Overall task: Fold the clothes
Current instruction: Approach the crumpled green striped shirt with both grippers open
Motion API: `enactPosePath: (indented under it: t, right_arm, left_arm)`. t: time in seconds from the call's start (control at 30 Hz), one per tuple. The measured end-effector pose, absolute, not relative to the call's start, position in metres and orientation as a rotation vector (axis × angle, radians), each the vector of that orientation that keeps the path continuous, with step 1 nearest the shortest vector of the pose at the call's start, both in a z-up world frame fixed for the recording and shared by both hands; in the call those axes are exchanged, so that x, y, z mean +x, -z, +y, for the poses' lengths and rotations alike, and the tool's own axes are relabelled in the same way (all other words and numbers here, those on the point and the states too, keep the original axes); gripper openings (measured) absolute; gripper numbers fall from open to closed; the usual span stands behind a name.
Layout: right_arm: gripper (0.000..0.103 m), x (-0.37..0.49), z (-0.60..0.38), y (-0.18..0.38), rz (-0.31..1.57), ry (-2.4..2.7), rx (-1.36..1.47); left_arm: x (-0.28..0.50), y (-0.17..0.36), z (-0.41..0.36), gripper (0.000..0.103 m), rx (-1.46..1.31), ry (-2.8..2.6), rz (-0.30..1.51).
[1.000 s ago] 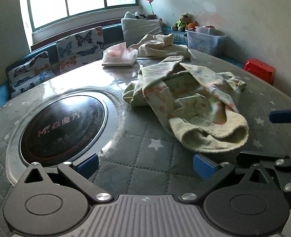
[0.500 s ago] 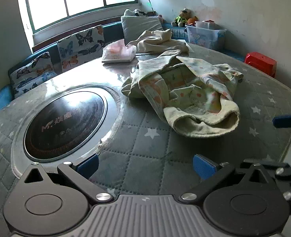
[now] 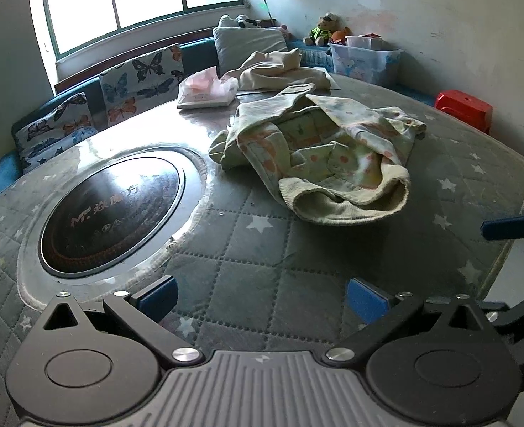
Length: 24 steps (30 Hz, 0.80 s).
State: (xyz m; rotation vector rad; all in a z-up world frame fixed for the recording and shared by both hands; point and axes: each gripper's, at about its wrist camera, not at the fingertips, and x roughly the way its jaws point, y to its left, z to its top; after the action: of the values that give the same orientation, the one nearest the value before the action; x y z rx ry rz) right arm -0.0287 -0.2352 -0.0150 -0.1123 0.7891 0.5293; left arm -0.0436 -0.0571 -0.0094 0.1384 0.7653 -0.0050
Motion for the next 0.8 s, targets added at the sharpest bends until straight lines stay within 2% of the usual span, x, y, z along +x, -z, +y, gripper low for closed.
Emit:
enactPosePath:
  t: [0.8]
  right_arm:
    - [0.103,-0.042,-0.236,0.013,0.77,-0.485,-0.175]
  left_arm:
    - [-0.055,0.011,-0.067,0.103,0.144,-0.017,0.772]
